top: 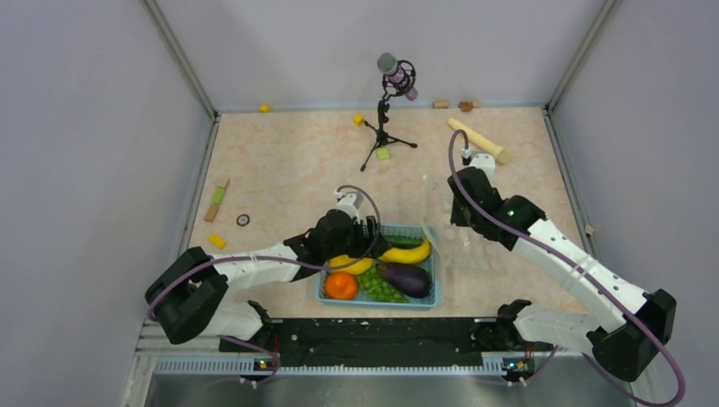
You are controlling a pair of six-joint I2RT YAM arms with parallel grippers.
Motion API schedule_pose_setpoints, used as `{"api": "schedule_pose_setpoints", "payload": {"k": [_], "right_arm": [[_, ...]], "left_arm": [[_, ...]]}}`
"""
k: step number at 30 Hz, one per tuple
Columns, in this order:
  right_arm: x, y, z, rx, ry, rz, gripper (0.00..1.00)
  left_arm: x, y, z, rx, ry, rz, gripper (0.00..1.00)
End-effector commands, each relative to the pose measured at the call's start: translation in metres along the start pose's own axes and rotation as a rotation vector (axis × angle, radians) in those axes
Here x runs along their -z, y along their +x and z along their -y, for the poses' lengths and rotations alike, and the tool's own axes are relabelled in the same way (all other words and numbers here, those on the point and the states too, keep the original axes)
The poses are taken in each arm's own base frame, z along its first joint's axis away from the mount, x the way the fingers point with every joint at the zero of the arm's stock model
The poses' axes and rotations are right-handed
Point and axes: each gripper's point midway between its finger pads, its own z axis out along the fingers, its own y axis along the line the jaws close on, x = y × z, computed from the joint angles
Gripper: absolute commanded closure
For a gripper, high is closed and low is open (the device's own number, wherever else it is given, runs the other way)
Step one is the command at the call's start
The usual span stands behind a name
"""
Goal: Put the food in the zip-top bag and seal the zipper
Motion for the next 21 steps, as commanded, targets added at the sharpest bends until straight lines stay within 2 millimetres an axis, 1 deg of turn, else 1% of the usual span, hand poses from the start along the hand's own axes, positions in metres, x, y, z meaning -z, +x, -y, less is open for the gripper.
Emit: {"api": "schedule_pose_setpoints", "payload": {"k": [1,5,7,11,15,17,21], "right_arm": [[0.003,-0.01,0.0,-0.019,-0.018,0.044,1.0],[0.004,-0.01,0.0,-0.02,-0.018,0.045,1.0],[0.003,-0.009,0.0,-0.019,-0.018,0.045,1.0],[0.004,-0.01,0.0,-0.021,-0.021,0.048,1.0],[0.006,-0.011,0.0,-0.025,-0.023,0.055,1.0],[0.006,-0.011,0.001,-0.025,-0.024,0.056,1.0],[0.007,-0.012,0.001,-0.026,-0.025,0.061,1.0]], "left_arm": [[0.003,-0.006,0.024,-0.027,0.084,-0.028,0.27],[0.007,-0.002,0.037,-0.026,0.147,-0.067,0.27],[0.007,0.006,0.044,-0.031,0.186,-0.113,0.29],[0.005,0.017,0.046,-0.035,0.213,-0.17,0.32],[0.005,0.017,0.05,-0.046,0.239,-0.177,0.35],[0.007,0.017,0.053,-0.052,0.256,-0.181,0.39],[0.01,0.017,0.057,-0.065,0.275,-0.184,0.39]]}}
